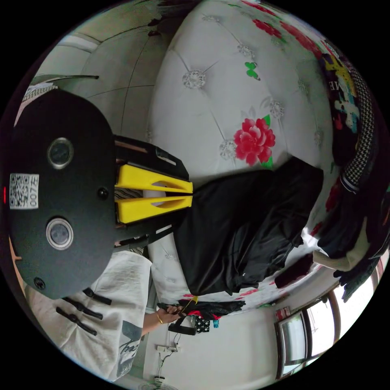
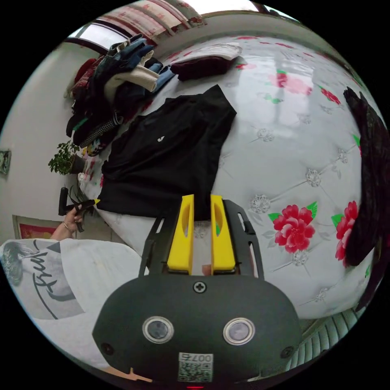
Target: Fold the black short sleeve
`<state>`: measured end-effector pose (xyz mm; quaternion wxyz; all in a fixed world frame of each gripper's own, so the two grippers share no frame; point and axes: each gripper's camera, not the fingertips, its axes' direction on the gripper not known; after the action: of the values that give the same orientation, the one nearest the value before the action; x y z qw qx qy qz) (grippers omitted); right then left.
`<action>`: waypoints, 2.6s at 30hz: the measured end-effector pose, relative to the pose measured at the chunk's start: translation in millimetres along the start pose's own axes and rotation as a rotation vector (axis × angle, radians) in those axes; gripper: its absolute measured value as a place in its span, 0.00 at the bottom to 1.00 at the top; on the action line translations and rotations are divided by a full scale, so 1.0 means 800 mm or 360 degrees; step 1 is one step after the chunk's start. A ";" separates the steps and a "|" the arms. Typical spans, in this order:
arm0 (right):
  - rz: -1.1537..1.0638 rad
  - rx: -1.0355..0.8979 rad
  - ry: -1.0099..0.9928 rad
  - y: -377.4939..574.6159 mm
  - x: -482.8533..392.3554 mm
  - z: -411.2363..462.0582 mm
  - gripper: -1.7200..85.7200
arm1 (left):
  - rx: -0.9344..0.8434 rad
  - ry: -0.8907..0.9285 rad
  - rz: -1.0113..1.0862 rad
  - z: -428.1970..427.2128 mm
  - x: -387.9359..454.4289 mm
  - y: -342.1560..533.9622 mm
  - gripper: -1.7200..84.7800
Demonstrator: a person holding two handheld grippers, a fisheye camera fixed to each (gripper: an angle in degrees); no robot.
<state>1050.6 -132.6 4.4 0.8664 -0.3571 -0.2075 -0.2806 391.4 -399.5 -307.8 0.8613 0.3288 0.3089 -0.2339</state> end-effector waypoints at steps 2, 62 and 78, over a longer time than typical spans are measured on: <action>-0.0054 -0.0048 0.0005 -0.002 -0.004 0.012 0.03 | 0.0001 0.0000 0.0016 -0.006 0.002 0.000 0.01; -0.0505 -0.0181 0.0024 -0.003 -0.142 0.115 0.02 | 0.0382 -0.0069 -0.0176 -0.186 -0.158 -0.205 0.15; -0.0487 -0.0359 0.0029 -0.014 -0.126 0.137 0.02 | 0.0992 0.0797 -0.1100 -0.211 -0.364 -0.027 0.01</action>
<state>949.8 -24.5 26.0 0.7699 -0.4138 -0.2188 -0.4338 110.9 -236.0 -217.3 0.4950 0.4942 0.5114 -0.4992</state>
